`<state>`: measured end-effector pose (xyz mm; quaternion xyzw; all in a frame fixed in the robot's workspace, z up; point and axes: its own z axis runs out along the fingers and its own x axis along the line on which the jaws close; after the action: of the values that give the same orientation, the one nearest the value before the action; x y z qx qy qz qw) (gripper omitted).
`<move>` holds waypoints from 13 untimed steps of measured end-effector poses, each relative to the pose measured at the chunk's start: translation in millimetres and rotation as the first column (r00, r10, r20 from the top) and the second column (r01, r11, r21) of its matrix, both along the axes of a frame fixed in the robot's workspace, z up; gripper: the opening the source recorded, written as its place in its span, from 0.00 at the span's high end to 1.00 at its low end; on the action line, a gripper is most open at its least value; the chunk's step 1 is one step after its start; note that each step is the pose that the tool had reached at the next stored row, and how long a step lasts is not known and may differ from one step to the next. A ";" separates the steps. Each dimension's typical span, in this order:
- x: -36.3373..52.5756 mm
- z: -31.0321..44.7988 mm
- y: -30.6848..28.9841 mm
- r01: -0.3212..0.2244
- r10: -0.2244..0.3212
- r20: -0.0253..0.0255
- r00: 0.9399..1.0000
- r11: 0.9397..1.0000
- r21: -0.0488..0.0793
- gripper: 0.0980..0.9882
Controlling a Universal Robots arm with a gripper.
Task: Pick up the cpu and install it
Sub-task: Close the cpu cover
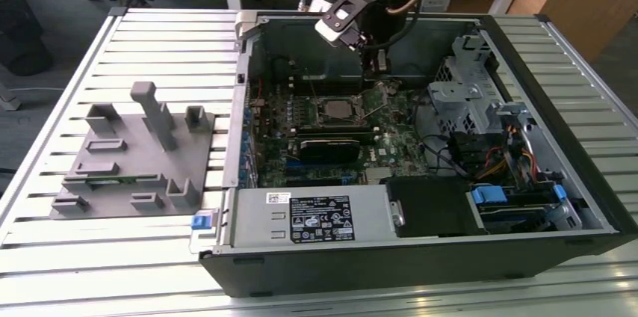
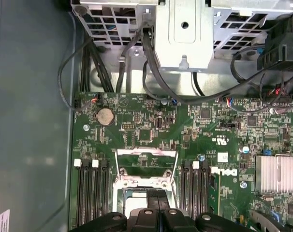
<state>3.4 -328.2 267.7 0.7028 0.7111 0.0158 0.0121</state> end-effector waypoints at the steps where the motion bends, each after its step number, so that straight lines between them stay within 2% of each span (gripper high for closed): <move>1: 0.7 0.0 0.0 0.000 0.000 0.000 1.000 1.000 0.000 0.99; 13: 9.9 0.0 0.0 0.000 0.000 0.000 1.000 1.000 0.000 0.99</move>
<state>13.3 -328.2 267.6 0.7028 0.7111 0.0158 0.0121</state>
